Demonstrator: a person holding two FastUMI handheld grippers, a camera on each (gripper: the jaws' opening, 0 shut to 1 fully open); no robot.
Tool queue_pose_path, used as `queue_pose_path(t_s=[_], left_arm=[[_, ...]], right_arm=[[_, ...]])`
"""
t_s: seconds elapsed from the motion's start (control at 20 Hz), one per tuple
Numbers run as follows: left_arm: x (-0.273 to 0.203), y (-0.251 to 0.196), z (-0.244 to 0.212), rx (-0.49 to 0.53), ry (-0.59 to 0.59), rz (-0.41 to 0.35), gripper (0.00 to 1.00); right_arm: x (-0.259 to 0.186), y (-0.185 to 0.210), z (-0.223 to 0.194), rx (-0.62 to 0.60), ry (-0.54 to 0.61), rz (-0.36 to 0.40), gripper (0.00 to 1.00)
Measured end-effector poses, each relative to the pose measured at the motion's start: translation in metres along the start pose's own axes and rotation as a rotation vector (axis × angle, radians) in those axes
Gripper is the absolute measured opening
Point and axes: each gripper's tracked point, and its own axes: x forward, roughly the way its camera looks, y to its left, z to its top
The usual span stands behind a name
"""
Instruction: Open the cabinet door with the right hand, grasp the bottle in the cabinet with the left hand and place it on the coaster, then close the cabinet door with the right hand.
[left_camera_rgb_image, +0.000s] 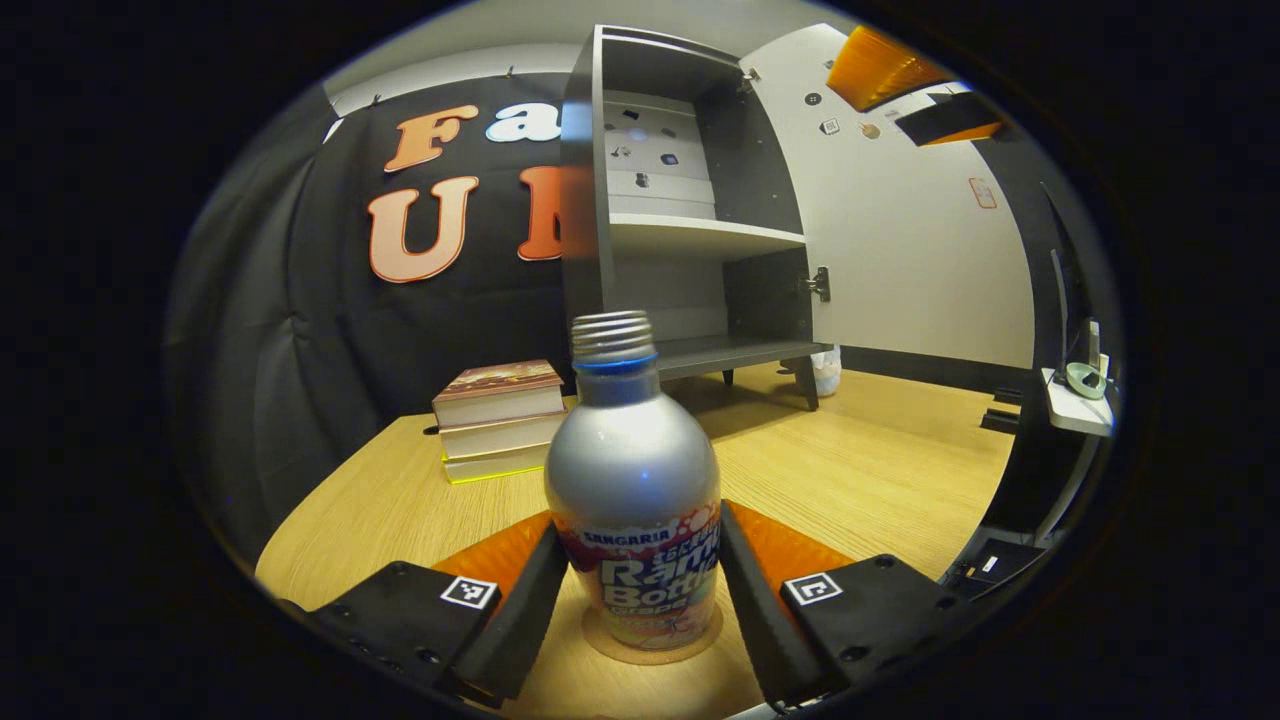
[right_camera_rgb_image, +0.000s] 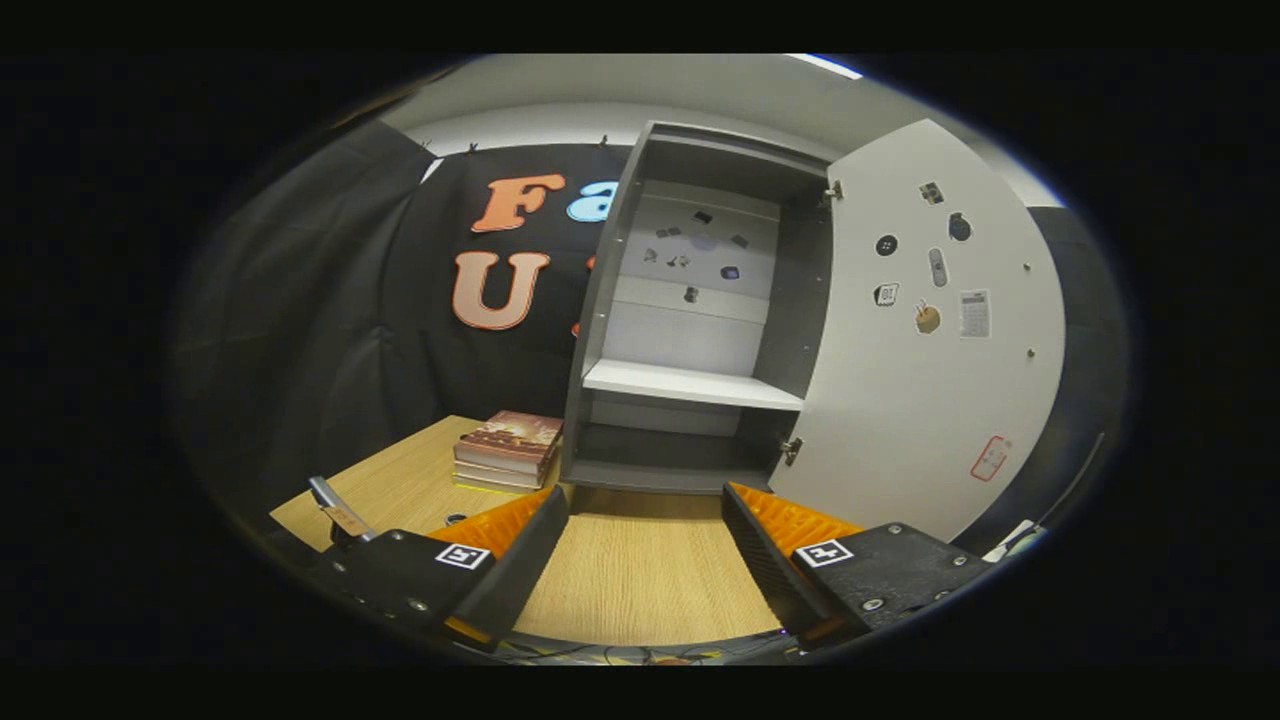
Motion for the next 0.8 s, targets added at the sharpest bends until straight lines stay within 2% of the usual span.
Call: queue_pose_path(t_s=[0.15, 0.4, 0.65, 0.8], left_arm=[[-0.004, -0.003, 0.013, -0.004, -0.019, -0.013, 0.95], [0.008, 0.007, 0.045, -0.011, -0.060, -0.016, 0.95], [0.005, 0.004, 0.097, -0.018, -0.124, -0.029, 0.95], [0.002, 0.002, 0.127, -0.012, -0.146, -0.011, 0.95]], right_arm=[[-0.003, -0.004, 0.006, 0.014, -0.013, -0.019, 0.95], [-0.016, -0.027, 0.025, 0.062, -0.053, -0.090, 0.95], [-0.030, -0.069, 0.038, 0.067, -0.092, -0.161, 0.95], [-0.038, -0.099, 0.047, 0.072, -0.121, -0.185, 0.95]])
